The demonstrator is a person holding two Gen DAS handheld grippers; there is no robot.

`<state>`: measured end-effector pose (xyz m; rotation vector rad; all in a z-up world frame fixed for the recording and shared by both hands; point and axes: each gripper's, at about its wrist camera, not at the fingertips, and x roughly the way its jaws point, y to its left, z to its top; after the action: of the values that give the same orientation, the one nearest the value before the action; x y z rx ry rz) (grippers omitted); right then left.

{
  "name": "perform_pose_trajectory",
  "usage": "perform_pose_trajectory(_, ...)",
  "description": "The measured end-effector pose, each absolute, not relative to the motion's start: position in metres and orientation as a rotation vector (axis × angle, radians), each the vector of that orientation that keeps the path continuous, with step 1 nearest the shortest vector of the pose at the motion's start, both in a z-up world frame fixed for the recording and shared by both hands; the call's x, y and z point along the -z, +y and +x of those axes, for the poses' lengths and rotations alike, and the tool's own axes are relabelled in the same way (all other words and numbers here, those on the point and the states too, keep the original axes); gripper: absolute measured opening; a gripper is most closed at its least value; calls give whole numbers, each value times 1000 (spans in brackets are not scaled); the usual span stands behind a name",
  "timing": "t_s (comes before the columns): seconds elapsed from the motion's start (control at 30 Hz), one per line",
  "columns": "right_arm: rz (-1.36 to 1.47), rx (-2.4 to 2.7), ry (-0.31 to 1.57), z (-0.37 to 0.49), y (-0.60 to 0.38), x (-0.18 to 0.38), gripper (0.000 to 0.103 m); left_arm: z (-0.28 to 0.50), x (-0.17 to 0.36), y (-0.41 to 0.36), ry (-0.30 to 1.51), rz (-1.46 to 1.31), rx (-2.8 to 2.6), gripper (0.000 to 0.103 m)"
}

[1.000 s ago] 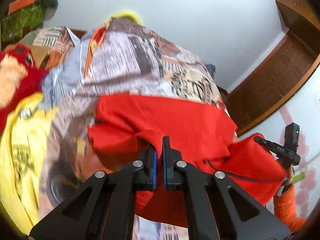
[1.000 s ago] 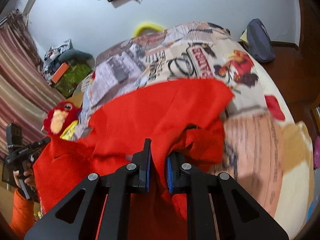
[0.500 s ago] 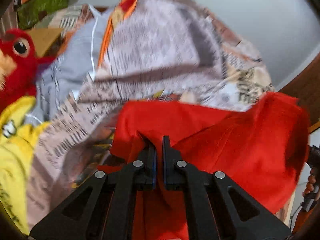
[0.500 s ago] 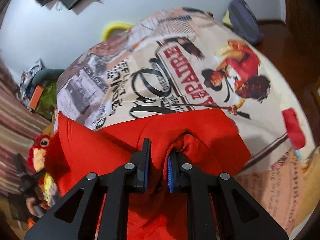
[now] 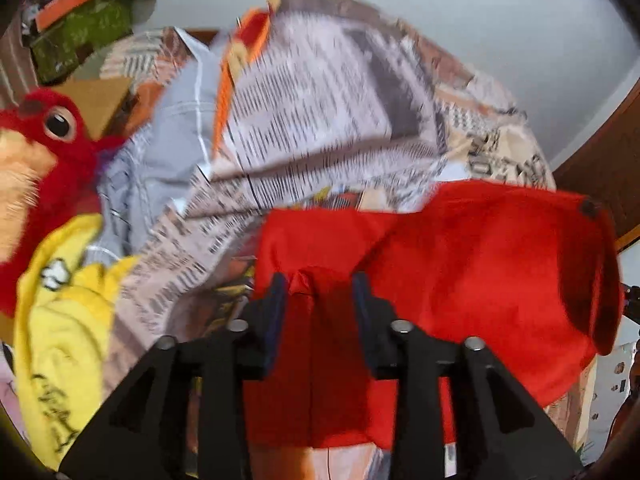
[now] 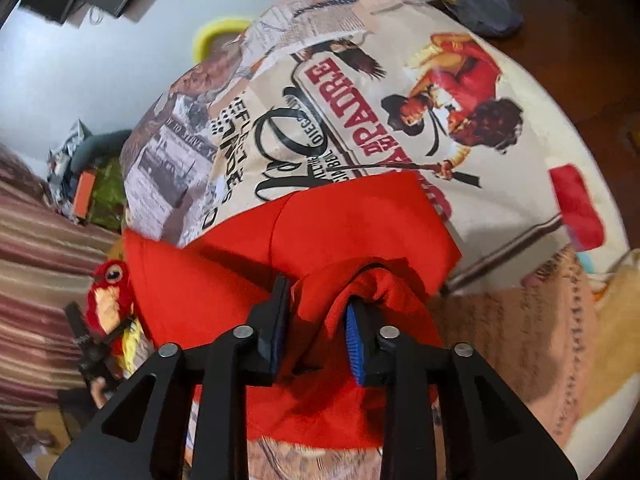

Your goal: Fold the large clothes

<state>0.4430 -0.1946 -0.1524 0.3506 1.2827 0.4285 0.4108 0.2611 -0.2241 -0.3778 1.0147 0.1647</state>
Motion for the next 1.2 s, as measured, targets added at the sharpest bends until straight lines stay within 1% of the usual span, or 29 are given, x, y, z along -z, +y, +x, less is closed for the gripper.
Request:
perform_pose_trajectory(0.03, 324, -417, 1263, 439, -194, 145, 33, 406, 216, 261, 1002, -369, -166, 40)
perform_pose_trajectory(0.1, 262, -380, 1210, 433, -194, 131, 48, 397, 204, 259, 990, -345, -164, 41)
perform_pose_trajectory(0.17, 207, -327, 1137, 428, -196, 116, 55, 390, 196, 255, 991, -318, -164, 41)
perform_pose_trajectory(0.27, 202, -336, 1099, 419, -199, 101, 56, 380, 192, 244, 1006, -261, -151, 41)
perform_pose_trajectory(0.43, 125, -405, 1098, 400, -181, 103, 56, 374, 204, 216, 1052, -207, -92, 41)
perform_pose_trajectory(0.7, -83, -501, 1126, 376, -118, 155, 56, 386, 240, 148, 1127, -118, 27, 41)
perform_pose_trajectory(0.87, -224, -507, 1076, 369, -82, 187, 56, 400, 252, 111, 1080, -31, 12, 41)
perform_pose_trajectory(0.93, -301, -502, 1052, 367, -78, 195, 62, 403, 261, 106, 1077, 10, -17, 45)
perform_pose_trajectory(1.0, -338, -486, 1013, 365, -84, 201, 79, 404, 271, 107, 1079, 15, -26, 48)
perform_pose_trajectory(1.03, -334, -468, 1006, 365, -89, 202, 83, 402, 273, 111, 1073, 0, -28, 49)
perform_pose_trajectory(1.07, -310, -450, 1006, 366, -99, 204, 86, 400, 274, 117, 1064, -23, -34, 53)
perform_pose_trajectory(1.1, -280, -453, 1014, 367, -107, 204, 87, 398, 274, 121, 1062, -36, -41, 56)
perform_pose_trajectory(1.2, -157, -457, 1070, 370, -134, 205, 89, 390, 277, 136, 1069, -72, -80, 57)
